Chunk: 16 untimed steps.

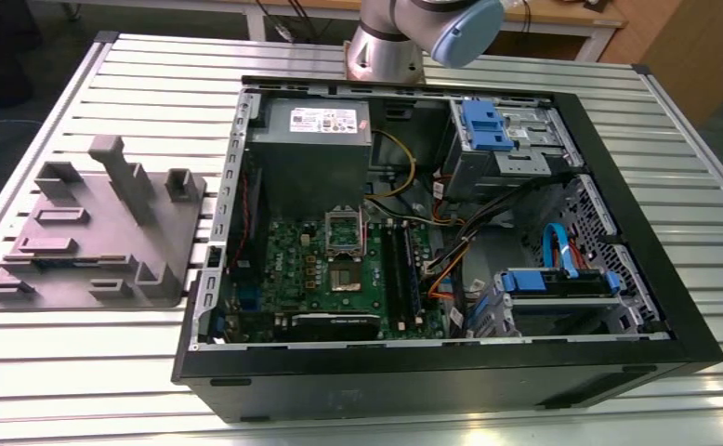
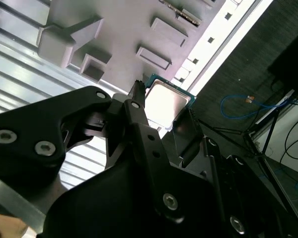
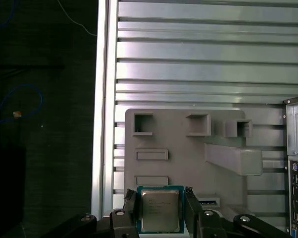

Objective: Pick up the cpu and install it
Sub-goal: 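Pick up the cpu and move it towards the insertion slot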

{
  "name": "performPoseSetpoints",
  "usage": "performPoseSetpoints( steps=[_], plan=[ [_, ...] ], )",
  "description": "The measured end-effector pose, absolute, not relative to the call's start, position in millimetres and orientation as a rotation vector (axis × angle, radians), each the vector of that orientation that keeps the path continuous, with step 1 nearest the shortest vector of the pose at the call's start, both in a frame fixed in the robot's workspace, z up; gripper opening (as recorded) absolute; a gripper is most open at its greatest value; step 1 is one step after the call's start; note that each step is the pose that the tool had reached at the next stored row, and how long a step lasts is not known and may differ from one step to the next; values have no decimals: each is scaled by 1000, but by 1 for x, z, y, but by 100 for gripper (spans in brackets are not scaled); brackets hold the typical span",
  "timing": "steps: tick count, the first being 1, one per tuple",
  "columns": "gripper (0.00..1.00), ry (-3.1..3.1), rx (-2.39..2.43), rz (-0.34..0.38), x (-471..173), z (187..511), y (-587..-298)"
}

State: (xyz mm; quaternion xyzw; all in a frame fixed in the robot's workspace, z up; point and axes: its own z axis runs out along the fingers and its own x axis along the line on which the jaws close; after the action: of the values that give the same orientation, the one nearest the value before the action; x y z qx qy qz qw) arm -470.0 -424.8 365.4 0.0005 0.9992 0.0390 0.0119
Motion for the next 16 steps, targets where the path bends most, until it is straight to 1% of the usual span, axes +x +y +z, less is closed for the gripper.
performPoseSetpoints(
  steps=[16],
  plan=[
    [47,3115,1,122,-447,365,-425]
  ],
)
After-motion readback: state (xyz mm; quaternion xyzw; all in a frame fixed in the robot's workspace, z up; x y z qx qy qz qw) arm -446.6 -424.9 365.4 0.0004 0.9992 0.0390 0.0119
